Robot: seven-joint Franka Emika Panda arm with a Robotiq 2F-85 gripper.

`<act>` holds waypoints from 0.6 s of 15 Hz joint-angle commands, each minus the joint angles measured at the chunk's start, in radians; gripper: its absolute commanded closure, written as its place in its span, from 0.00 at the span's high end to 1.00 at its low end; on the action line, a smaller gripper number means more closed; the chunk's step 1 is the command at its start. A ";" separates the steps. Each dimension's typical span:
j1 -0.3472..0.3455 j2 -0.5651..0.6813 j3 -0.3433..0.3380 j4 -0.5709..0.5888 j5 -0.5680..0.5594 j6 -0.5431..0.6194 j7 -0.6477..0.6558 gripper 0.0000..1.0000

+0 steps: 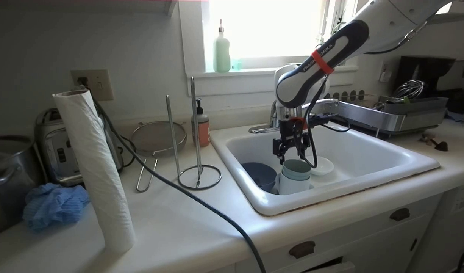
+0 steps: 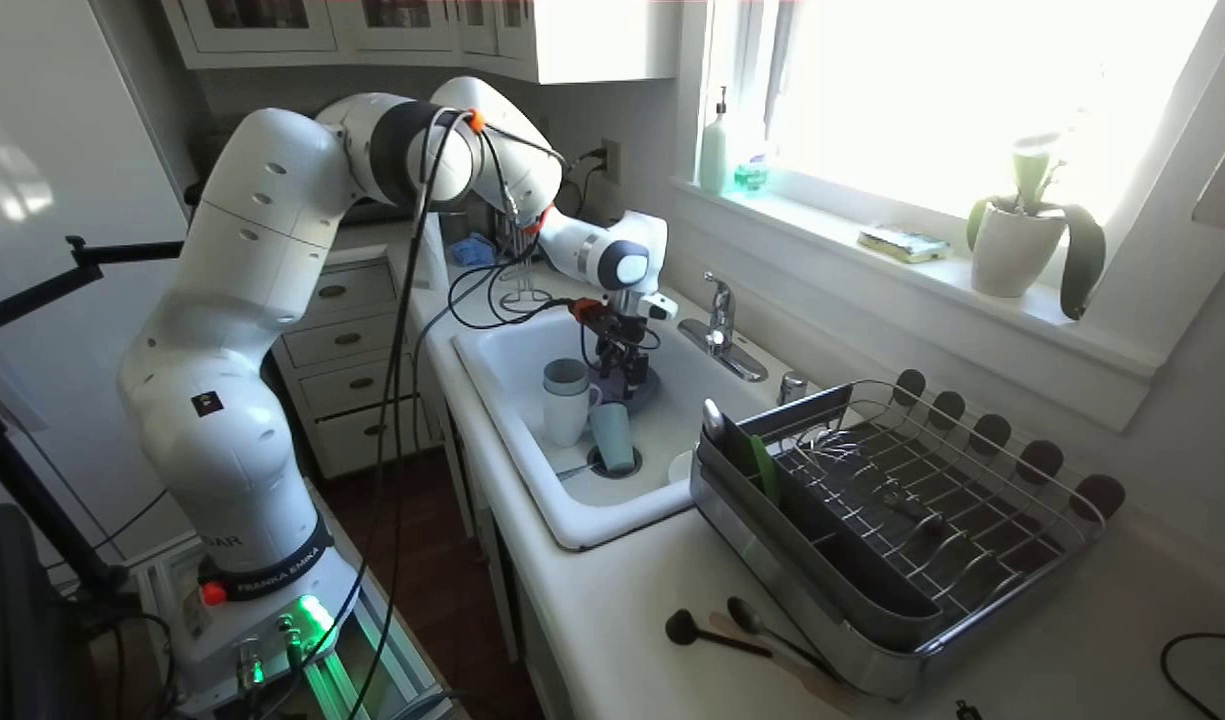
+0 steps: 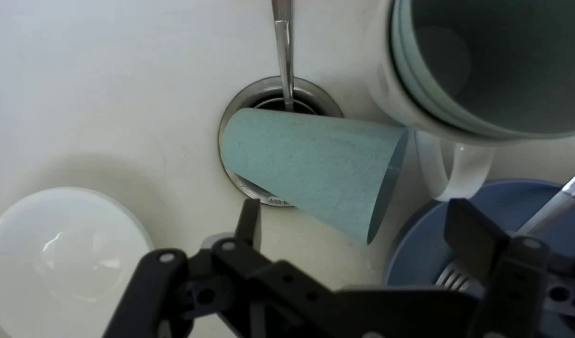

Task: Stack the blue cup in the already stacked cups

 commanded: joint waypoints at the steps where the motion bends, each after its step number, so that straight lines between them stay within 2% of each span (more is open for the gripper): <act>1: 0.033 0.085 -0.028 0.095 -0.013 -0.048 0.036 1.00; 9: 0.043 0.167 -0.054 0.168 -0.011 -0.075 0.052 1.00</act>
